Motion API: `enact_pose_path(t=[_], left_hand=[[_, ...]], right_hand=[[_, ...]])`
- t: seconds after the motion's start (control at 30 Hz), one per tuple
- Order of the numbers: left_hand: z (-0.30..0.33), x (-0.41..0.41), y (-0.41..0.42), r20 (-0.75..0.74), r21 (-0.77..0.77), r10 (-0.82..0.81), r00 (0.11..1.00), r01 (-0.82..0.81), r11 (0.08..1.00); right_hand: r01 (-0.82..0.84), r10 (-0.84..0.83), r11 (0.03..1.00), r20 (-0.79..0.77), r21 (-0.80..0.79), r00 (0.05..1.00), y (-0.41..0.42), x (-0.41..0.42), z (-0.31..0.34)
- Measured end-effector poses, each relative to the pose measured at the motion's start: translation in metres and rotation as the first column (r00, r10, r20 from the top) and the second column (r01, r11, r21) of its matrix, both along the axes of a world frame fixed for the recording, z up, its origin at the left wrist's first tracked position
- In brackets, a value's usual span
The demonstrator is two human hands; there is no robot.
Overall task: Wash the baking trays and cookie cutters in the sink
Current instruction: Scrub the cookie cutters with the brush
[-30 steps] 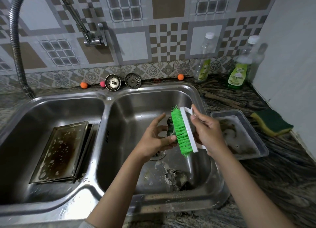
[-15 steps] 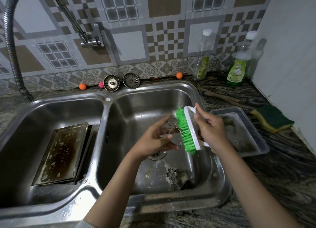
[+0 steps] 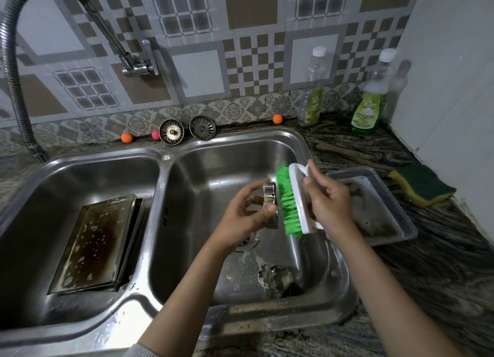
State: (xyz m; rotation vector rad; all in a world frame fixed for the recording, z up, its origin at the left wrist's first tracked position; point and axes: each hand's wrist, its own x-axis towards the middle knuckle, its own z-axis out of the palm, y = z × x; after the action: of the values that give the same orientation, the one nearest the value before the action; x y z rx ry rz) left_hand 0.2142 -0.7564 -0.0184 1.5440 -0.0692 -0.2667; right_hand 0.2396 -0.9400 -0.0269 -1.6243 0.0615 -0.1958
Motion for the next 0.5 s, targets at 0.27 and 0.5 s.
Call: enact_pose_path(t=[0.27,0.5], left_hand=[[0.01,-0.001,-0.012,0.114,-0.02,0.018,0.993,-0.015,1.0],[0.012,0.001,0.002,0.135,0.06,-0.141,0.981,0.134,0.989]], right_hand=[[-0.056,0.052,0.994,0.044,0.091,0.998,0.007,-0.004,0.006],[-0.025,0.02,0.991,0.034,0.135,0.999,0.008,-0.004,0.004]])
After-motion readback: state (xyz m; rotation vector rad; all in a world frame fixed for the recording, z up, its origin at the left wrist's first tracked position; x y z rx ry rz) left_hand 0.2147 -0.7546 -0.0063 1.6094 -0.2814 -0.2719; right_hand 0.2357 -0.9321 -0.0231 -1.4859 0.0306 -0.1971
